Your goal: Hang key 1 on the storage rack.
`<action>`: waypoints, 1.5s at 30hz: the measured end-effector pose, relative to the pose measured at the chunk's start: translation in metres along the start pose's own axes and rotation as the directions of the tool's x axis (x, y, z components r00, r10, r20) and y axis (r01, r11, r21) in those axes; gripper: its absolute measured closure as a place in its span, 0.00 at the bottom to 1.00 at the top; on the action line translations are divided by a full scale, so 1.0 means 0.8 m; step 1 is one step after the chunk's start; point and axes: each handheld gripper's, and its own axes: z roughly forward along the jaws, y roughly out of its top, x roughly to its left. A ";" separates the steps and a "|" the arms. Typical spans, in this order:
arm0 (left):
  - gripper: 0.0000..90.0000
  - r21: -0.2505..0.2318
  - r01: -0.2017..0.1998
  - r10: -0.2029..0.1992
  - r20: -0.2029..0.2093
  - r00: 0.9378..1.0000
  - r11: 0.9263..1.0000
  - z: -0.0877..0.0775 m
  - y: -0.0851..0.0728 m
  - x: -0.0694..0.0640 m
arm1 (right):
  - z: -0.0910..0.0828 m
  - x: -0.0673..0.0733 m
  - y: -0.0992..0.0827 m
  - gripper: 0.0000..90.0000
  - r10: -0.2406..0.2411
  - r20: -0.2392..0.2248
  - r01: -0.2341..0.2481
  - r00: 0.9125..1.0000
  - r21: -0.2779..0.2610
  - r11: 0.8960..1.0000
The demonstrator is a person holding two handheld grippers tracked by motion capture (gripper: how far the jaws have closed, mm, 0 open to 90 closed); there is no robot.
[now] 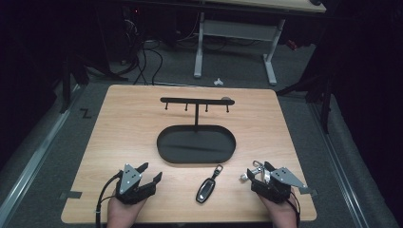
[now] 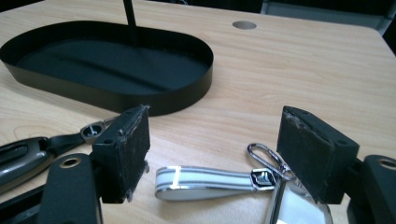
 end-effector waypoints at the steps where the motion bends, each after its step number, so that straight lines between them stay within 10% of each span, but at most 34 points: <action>1: 0.44 0.008 0.010 -0.010 0.004 1.000 1.000 0.004 0.000 -0.001 | 0.000 -0.001 -0.002 0.29 0.003 -0.002 -0.003 1.000 0.004 1.000; 17: 0.40 0.026 -0.060 0.060 -0.008 0.998 0.998 0.005 0.029 -0.012 | -0.024 -0.006 -0.017 0.25 -0.003 0.003 0.003 1.000 0.039 0.999; 23: 0.40 0.031 0.031 -0.030 -0.039 0.999 0.999 -0.012 -0.009 0.016 | -0.017 0.002 -0.020 0.25 -0.016 -0.034 0.018 0.999 0.076 0.997; 39: 0.38 0.032 0.015 -0.013 -0.044 0.999 0.999 -0.027 -0.032 0.035 | 0.025 0.095 -0.004 0.32 -0.131 -0.202 0.155 0.971 0.109 0.982; 45: 0.34 0.024 0.031 -0.030 -0.066 0.997 0.999 -0.034 -0.035 0.037 | 0.035 0.123 0.003 0.28 -0.098 -0.244 0.130 0.965 0.118 0.985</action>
